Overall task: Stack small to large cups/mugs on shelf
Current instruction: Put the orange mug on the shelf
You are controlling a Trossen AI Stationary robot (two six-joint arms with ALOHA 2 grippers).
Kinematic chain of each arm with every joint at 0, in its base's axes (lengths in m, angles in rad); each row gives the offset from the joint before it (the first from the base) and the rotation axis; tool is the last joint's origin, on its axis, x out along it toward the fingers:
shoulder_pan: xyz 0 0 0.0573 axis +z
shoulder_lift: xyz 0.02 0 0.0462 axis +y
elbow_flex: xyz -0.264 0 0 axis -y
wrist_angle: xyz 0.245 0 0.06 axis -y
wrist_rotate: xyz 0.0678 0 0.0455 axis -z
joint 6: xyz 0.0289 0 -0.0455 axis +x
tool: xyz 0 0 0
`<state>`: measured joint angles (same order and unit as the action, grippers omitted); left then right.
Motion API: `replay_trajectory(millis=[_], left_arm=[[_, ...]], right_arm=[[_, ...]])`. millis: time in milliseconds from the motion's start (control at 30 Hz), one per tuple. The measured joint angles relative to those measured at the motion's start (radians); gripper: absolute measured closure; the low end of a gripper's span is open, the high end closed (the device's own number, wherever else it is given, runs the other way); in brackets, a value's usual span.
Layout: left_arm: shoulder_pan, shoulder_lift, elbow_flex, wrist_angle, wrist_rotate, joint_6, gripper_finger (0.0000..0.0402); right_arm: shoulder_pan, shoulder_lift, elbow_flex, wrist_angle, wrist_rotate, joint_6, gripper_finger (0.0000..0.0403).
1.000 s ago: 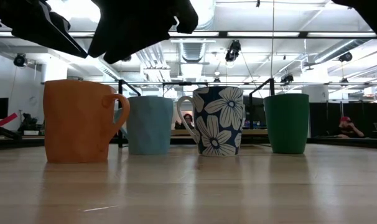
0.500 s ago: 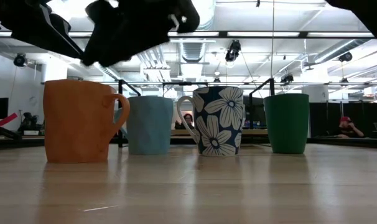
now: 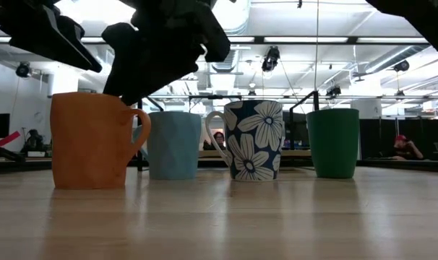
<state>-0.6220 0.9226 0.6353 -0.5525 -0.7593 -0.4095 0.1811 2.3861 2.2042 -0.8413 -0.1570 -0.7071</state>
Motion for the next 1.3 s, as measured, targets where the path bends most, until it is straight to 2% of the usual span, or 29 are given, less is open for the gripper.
replay_trajectory(millis=[467, 800, 1000, 1300], left_arm=[[0.0, 0.0, 0.0, 0.013, 0.0, -0.001, 0.0194], [0.0, -0.001, 0.0, 0.021, 0.0, -0.001, 0.0194], [0.0, -0.001, 0.0, 0.021, 0.001, -0.001, 0.0194], [0.0, -0.001, 0.0, 0.021, 0.0, 0.001, 0.0194]], right_arm=[[-0.005, -0.001, 0.002, -0.14, 0.0, 0.056, 0.0177], [-0.01, -0.001, 0.002, -0.157, 0.002, 0.052, 0.0177], [-0.011, -0.001, 0.001, -0.196, 0.084, 0.051, 0.0177], [-0.009, -0.001, 0.001, -0.195, 0.079, 0.051, 0.0177]])
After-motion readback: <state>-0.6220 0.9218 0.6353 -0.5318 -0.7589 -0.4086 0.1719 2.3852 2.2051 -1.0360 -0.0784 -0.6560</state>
